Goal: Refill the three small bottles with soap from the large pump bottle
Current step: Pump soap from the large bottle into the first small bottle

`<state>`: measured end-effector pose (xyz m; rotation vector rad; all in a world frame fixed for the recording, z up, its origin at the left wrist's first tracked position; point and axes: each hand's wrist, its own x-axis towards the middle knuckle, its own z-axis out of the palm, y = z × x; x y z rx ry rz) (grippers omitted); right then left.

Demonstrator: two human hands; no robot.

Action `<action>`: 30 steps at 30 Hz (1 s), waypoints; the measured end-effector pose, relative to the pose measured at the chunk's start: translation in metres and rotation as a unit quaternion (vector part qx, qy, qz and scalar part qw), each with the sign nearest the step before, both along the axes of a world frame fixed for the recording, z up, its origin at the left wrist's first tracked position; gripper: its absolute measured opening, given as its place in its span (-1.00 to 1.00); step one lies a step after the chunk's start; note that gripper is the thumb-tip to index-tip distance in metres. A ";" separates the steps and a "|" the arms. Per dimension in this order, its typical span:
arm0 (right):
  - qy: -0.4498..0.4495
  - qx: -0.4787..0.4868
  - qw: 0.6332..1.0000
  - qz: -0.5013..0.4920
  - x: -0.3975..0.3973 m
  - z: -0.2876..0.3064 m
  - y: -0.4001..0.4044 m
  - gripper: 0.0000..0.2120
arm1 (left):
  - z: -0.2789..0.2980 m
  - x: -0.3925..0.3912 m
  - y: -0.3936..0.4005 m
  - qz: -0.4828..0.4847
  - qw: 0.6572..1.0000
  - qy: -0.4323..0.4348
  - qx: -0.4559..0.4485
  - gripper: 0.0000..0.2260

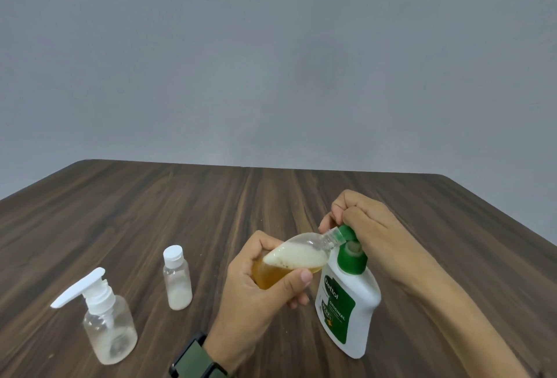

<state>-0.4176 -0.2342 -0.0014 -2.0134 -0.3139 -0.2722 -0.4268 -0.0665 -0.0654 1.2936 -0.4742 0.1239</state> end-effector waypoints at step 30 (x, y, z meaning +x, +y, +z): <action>-0.007 0.019 1.000 -0.018 -0.005 -0.002 0.002 -0.80 | -0.001 -0.001 -0.002 -0.015 1.000 -0.007 -0.013 -0.58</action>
